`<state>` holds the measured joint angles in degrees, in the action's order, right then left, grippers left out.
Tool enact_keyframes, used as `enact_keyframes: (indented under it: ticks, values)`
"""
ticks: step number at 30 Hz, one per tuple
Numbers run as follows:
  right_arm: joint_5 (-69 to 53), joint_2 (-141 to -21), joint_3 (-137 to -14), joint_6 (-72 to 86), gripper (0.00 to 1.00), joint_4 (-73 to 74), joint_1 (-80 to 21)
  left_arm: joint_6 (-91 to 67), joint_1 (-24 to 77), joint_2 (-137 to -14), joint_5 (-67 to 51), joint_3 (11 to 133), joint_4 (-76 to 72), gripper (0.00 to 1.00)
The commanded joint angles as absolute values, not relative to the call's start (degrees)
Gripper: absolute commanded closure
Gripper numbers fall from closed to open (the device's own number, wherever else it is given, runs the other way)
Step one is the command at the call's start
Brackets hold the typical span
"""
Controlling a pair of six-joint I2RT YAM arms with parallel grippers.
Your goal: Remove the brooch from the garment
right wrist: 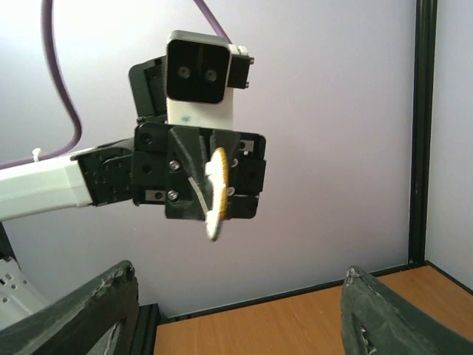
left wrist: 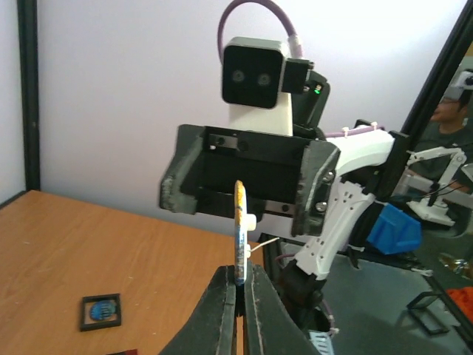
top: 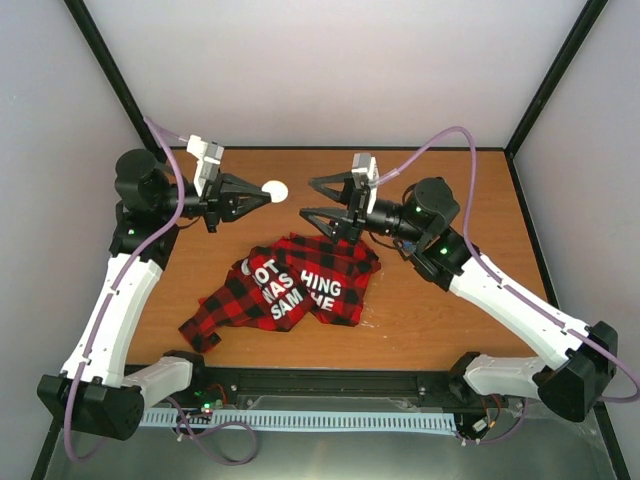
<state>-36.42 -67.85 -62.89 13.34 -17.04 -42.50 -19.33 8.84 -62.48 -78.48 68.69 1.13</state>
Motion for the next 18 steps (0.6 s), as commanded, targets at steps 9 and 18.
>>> enact_keyframes:
  ticks: [9,18]
  values:
    - [-37.1,-71.8,-68.2,15.4,0.31,-22.0,-42.9,-31.3,8.8,-61.9,-79.6,67.5,-8.0,0.99]
    - [-36.6,-76.7,-74.7,13.2,0.37,-15.6,-45.0,-33.2,8.7,-62.5,-75.6,67.0,-7.5,0.99]
